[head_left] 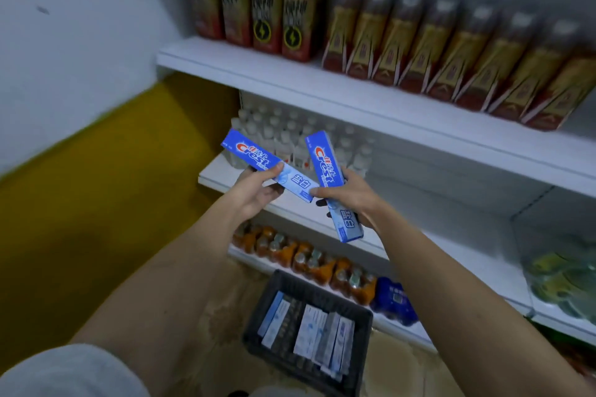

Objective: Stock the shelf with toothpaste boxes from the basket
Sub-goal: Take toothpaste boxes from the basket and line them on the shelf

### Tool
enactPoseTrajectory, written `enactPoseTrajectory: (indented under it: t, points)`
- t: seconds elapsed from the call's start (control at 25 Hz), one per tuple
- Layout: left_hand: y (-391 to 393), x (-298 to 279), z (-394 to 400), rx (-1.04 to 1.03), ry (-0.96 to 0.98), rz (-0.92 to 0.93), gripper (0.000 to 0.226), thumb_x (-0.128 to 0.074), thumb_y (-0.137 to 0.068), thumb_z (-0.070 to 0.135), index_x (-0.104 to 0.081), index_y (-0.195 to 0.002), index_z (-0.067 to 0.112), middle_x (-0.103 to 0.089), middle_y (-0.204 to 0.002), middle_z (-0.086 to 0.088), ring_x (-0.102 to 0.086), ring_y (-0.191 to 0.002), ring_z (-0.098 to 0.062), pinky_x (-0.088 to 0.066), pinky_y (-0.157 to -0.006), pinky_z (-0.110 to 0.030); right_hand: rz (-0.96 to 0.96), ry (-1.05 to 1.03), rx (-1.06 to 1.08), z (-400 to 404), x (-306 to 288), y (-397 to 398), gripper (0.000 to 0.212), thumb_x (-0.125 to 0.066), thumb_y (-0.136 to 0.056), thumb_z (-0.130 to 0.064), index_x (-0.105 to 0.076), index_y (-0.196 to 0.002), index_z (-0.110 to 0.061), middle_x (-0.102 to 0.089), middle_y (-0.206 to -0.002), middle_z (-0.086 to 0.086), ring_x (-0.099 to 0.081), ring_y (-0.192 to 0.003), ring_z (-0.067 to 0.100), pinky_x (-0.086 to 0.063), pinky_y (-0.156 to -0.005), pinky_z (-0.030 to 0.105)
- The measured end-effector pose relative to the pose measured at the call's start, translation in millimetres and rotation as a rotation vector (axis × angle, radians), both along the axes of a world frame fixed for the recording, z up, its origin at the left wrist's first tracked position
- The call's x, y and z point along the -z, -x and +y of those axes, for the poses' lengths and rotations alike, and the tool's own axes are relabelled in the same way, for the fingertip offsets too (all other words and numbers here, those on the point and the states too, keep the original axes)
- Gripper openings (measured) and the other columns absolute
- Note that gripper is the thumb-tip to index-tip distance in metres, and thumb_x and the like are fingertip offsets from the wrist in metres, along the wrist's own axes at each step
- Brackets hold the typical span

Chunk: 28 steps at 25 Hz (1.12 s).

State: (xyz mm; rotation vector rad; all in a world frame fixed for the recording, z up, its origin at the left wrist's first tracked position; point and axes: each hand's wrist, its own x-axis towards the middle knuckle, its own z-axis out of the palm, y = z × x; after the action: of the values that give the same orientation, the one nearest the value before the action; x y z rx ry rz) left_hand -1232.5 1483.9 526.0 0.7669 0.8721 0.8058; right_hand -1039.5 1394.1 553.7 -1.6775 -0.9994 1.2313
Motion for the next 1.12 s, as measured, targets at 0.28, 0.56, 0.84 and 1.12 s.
enactPoseTrajectory:
  t: [0.28,0.56,0.84,1.12]
  points:
    - [100.5,-108.3,65.1,0.029,-0.084,-0.1,0.047,-0.063,-0.087,0.047,-0.057,-0.116,0.011,-0.064,-0.125,-0.015,-0.07,-0.102,-0.03,-0.055,-0.089,-0.051,-0.077,-0.141,0.081,22.3,-78.4,39.4,0.058,-0.089,-0.066,-0.023,-0.058,-0.115,-0.018,-0.073,-0.101,0.008,-0.07,-0.077,0.025,-0.061,-0.07,0.041]
    - [150.3,-223.0,105.5,0.788,-0.626,0.874,0.063,-0.082,-0.06,0.057,-0.069,-0.114,0.029,-0.074,-0.109,0.001,-0.071,-0.092,-0.013,-0.057,-0.066,-0.024,-0.193,-0.268,0.026,37.8,-151.6,80.7,0.05,-0.084,-0.075,-0.019,-0.055,-0.116,-0.019,-0.072,-0.1,0.006,-0.068,-0.078,0.021,-0.058,-0.069,0.034]
    - [117.3,-248.3,98.9,0.987,-0.754,1.067,0.05,-0.081,-0.066,0.049,-0.067,-0.111,0.032,-0.071,-0.11,-0.001,-0.069,-0.099,-0.019,-0.058,-0.083,-0.035,-0.254,-0.272,0.068,35.9,-175.2,89.8,0.05,-0.083,-0.076,-0.029,-0.055,-0.116,-0.019,-0.072,-0.101,0.005,-0.071,-0.083,0.023,-0.059,-0.077,0.038]
    - [111.2,-354.1,129.5,0.765,-0.886,1.074,0.034,-0.077,-0.079,0.037,-0.068,-0.111,0.027,-0.074,-0.106,-0.002,-0.072,-0.095,-0.022,-0.059,-0.073,-0.032,-0.433,-0.36,0.128,52.8,-270.2,40.7,0.043,-0.065,-0.089,-0.047,-0.05,-0.111,-0.014,-0.07,-0.093,0.009,-0.067,-0.065,0.019,-0.058,-0.062,0.035]
